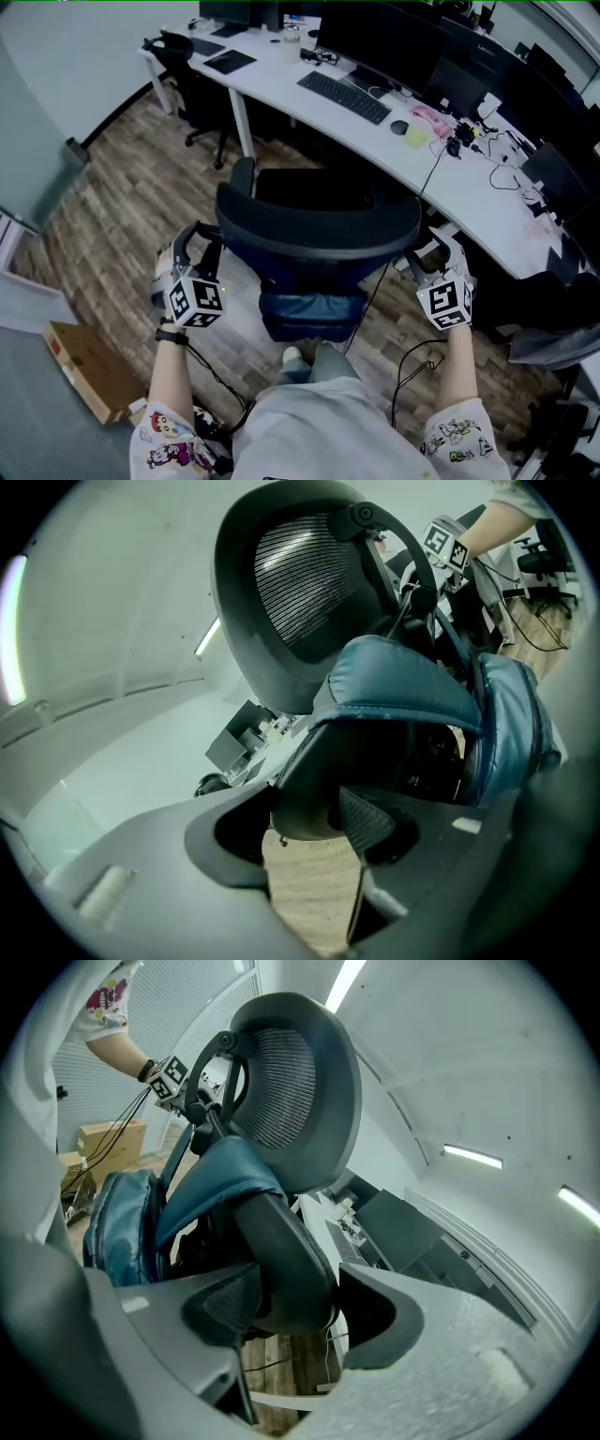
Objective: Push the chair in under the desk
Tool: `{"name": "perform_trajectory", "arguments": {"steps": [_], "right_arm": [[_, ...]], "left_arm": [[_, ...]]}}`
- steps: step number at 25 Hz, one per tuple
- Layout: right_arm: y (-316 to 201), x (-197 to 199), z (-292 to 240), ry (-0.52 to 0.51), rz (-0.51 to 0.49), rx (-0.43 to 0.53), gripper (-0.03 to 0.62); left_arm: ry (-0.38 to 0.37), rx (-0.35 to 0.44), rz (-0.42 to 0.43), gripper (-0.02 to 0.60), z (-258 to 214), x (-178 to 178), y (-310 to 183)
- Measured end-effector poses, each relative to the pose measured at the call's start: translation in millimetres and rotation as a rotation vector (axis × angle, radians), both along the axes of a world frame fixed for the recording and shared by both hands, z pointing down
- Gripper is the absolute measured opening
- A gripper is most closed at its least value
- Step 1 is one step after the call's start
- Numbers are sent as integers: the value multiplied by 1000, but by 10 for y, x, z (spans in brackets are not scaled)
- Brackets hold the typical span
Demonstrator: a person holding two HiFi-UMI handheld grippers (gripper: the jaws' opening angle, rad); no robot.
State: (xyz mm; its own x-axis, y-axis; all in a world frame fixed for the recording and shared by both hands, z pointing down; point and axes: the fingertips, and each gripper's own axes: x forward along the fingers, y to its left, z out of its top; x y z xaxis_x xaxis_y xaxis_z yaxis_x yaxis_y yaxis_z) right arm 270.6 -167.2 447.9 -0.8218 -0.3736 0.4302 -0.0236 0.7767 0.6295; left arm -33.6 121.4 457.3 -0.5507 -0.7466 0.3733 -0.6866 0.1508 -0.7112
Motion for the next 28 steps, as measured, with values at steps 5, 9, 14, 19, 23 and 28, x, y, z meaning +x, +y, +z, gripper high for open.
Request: {"name": "perform_trajectory", "arguments": {"steps": [5, 9, 14, 19, 23, 28], "right_arm": [[-181, -84, -7, 7, 13, -12, 253], [-337, -169, -7, 12, 13, -14, 253], [-490, -260, 9, -8, 17, -15, 253], [-701, -391, -7, -15, 18, -7, 253], [-870, -472, 2, -14, 26, -5, 253], [-996, -594, -21, -21, 28, -9, 253]], "left_arm": [[2, -7, 10, 242, -8, -125, -224], [6, -15, 2, 242, 5, -218, -387], [8, -11, -8, 242, 1, -369, -595], [1, -4, -14, 242, -2, -513, -819], [-6, -4, -12, 242, 21, -611, -1007], [-12, 0, -11, 241, 0, -765, -1183]]}}
